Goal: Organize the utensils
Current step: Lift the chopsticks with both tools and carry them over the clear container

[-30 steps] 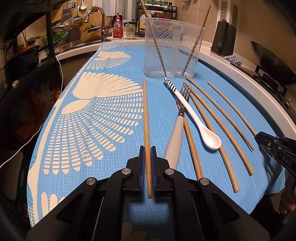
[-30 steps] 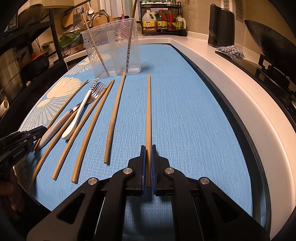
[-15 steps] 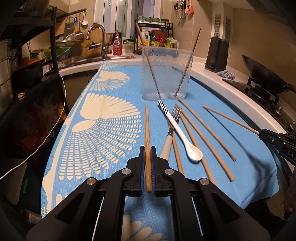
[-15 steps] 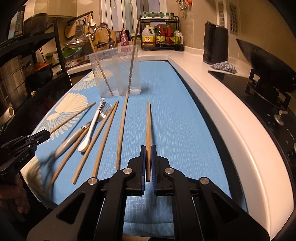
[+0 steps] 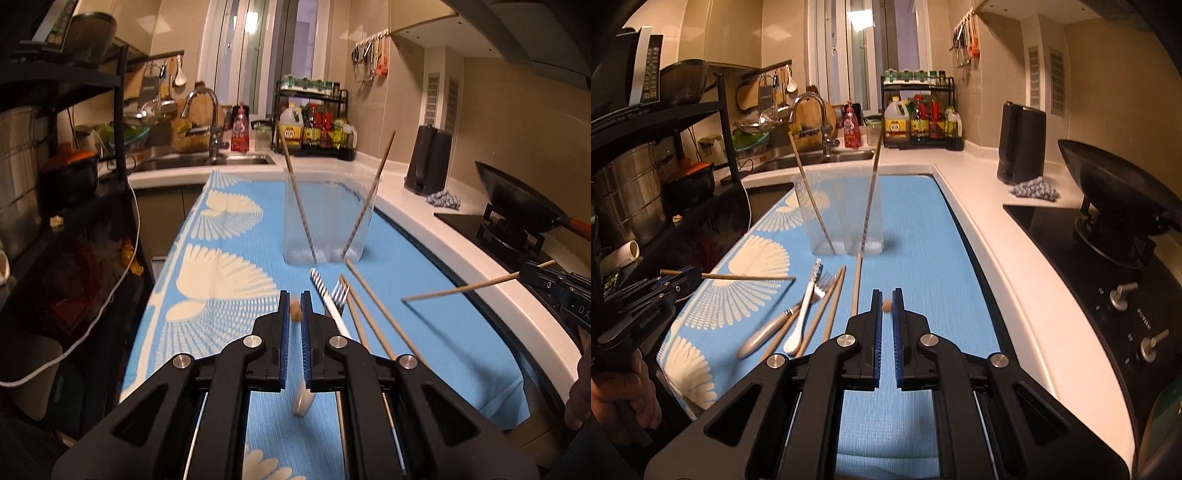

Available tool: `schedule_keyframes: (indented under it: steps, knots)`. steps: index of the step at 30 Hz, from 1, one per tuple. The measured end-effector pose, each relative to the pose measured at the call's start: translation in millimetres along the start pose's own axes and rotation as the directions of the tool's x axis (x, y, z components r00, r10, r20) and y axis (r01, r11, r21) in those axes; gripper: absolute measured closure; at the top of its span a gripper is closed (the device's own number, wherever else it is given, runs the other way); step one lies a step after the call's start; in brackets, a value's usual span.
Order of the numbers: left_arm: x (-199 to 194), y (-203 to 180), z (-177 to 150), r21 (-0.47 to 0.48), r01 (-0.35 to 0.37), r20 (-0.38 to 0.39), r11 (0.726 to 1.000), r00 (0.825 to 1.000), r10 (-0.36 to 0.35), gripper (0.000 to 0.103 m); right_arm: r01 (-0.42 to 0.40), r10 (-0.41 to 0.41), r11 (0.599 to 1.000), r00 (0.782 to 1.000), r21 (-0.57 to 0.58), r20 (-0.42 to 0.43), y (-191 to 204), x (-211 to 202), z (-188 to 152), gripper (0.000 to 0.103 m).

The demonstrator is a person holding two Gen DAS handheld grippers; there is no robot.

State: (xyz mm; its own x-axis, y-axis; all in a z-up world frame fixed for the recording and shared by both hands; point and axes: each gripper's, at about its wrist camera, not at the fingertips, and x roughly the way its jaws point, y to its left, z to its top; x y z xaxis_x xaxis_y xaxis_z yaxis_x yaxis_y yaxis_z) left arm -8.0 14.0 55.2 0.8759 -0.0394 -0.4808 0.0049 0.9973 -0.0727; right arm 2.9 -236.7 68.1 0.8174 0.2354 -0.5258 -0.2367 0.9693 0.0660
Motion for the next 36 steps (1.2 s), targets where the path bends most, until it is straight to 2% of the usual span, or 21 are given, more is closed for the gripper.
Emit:
schedule_keyframes:
  steps: [6, 15, 22, 30, 36]
  knots:
    - [4, 6, 36, 0.001, -0.004, 0.048, 1.000, 0.999, 0.004, 0.097, -0.025, 0.025, 1.000, 0.999, -0.002, 0.031, -1, 1, 26, 0.097]
    - [16, 13, 89, 0.003, 0.015, 0.087, 1.000, 0.996, -0.015, 0.097, -0.055, 0.055, 0.999, 0.998, 0.000, 0.025, 5, 25, 69, 0.097]
    - [28, 20, 121, -0.029, 0.069, 0.061, 0.997, 0.996, -0.067, 0.097, -0.085, 0.086, 0.996, 0.996, -0.022, 0.019, 19, 38, 108, 0.098]
    - [38, 23, 170, -0.047, 0.143, 0.040, 0.989, 0.989, -0.141, 0.097, -0.126, 0.128, 0.992, 0.990, -0.033, 0.067, 26, 38, 164, 0.098]
    - [45, 12, 221, -0.028, 0.188, 0.091, 0.982, 0.979, -0.185, 0.097, -0.150, 0.157, 0.987, 0.976, -0.051, 0.151, 33, 39, 221, 0.098]
